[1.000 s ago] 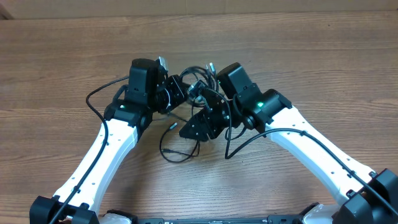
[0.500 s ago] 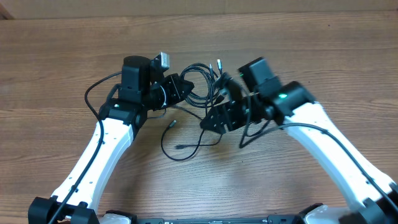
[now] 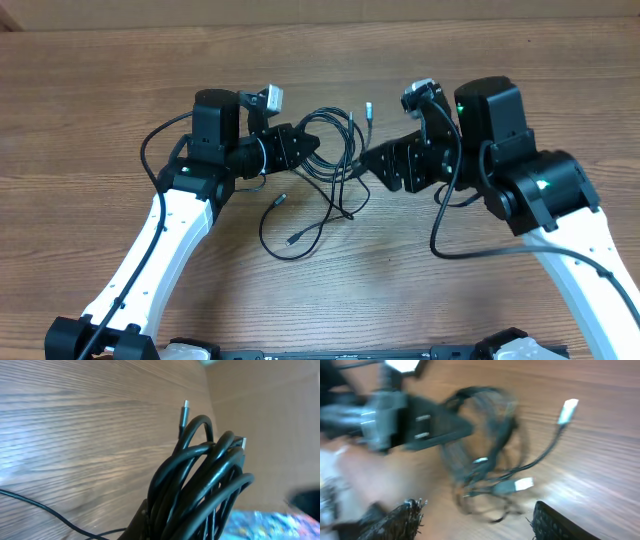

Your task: Untangle cables

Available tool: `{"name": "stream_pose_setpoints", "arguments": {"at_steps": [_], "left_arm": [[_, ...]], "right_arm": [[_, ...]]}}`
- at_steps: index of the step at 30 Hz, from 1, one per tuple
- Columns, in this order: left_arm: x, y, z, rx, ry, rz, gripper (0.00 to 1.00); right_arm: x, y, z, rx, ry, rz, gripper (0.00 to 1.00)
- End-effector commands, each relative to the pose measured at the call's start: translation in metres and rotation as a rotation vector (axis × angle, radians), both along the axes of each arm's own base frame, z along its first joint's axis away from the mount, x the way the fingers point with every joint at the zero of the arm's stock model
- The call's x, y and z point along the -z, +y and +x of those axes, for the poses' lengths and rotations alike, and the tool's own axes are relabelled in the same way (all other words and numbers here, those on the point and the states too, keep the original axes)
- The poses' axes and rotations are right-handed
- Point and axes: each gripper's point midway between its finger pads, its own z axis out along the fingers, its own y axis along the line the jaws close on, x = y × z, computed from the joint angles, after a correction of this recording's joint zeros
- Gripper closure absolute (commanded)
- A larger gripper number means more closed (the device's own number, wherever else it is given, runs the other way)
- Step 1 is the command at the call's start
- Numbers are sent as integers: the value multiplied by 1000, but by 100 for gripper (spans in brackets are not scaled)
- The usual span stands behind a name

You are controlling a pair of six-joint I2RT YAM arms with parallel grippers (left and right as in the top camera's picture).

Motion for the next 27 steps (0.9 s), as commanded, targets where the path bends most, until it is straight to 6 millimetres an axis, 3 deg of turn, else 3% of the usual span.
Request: {"name": "stream_pose_setpoints", "arguments": {"at_steps": [1, 9, 18, 21, 27], "left_arm": [[-17, -8, -6, 87, -52, -42, 96], [-15, -18, -12, 111, -48, -37, 96], [-15, -25, -17, 142, -71, -24, 96], [-17, -28, -21, 174, -83, -37, 96], [-17, -30, -26, 208, -84, -44, 96]], "right_arm": [[12, -16, 23, 94, -22, -98, 30], [40, 11, 25, 16, 30, -136, 31], [31, 29, 26, -75, -66, -139, 34], [31, 31, 30, -85, -83, -142, 37], [37, 34, 36, -86, -79, -143, 56]]}}
